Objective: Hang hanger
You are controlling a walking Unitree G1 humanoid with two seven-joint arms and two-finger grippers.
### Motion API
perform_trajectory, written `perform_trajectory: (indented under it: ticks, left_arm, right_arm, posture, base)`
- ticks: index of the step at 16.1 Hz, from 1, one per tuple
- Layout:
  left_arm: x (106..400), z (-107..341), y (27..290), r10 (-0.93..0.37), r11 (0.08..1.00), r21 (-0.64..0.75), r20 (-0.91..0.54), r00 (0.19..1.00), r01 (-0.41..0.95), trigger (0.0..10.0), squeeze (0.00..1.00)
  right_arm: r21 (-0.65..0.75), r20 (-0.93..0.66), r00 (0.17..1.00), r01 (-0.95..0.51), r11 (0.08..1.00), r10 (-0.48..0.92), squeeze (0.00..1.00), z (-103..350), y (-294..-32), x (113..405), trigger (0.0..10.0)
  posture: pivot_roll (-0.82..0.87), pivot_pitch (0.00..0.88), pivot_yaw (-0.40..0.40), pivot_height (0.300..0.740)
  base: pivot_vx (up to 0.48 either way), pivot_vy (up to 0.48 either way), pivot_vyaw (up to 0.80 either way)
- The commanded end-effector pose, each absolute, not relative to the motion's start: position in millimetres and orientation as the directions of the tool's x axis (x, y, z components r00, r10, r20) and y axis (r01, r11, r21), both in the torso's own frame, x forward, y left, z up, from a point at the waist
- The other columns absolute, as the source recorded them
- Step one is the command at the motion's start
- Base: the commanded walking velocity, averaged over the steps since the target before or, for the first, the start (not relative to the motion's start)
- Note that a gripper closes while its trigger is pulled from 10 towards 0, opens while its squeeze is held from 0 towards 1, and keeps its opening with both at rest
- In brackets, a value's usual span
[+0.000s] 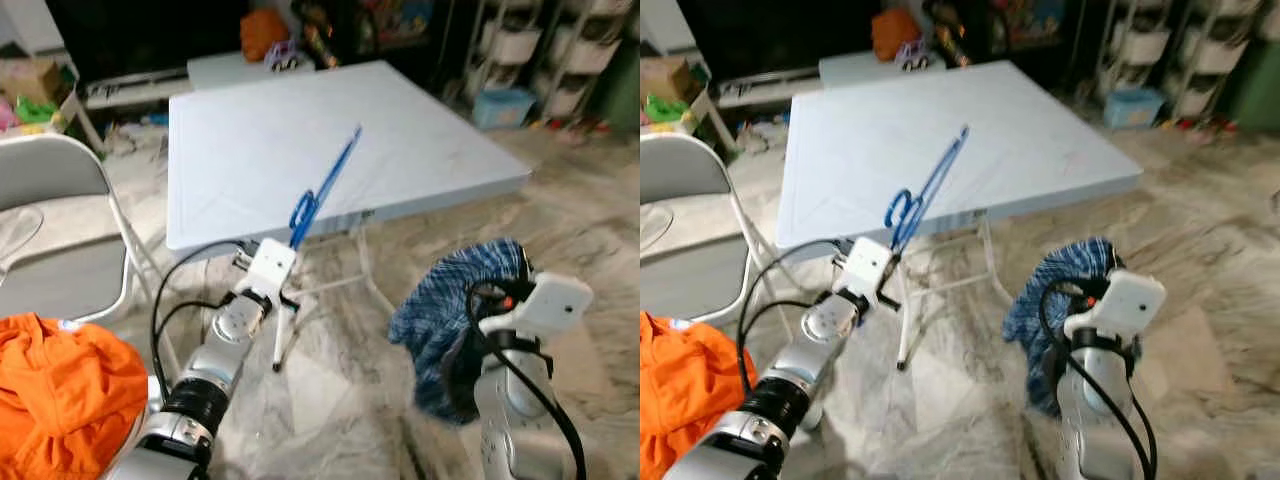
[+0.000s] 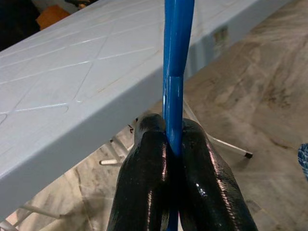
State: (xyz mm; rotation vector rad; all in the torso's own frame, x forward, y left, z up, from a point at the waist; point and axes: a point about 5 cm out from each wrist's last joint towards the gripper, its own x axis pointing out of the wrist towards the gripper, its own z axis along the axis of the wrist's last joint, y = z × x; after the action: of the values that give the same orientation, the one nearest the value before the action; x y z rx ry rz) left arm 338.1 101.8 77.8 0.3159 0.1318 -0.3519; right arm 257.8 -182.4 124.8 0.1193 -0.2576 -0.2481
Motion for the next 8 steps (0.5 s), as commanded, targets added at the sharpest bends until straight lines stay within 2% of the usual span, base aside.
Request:
perform_trajectory:
  ticks: [1, 7, 8]
  left_arm:
    - [342.8, 83.6, 99.3, -0.319, 0.892, 0.282, -0.162, 0.934, 0.353, 10.0, 0.0]
    - [342.7, 78.0, 100.8, -0.271, 0.931, 0.209, -0.16, 0.949, 0.301, 10.0, 0.0]
    - [342.6, 77.9, 102.9, -0.262, 0.935, 0.204, -0.154, 0.953, 0.29, 10.0, 0.0]
  right_arm:
    - [0.135, 0.271, 0.929, 0.223, 0.965, -0.252, 0.0, 132.2, -185.4, 257.0, 10.0]
    - [0.073, 0.294, 0.938, 0.168, 0.983, -0.182, 0.0, 140.4, -185.7, 263.0, 10.0]
    - [0.06, 0.299, 0.94, 0.154, 0.986, -0.165, 0.0, 141.6, -184.7, 264.8, 10.0]
  posture:
    - [0.09, 0.0, 0.047, 0.74]
    - [0.11, 0.0, -0.02, 0.74]
    - [0.11, 0.0, -0.023, 0.74]
  base:
    - [0.0, 0.0, 0.0]
    - [0.0, 0.0, 0.0]
    - [0.27, 0.0, 0.0]
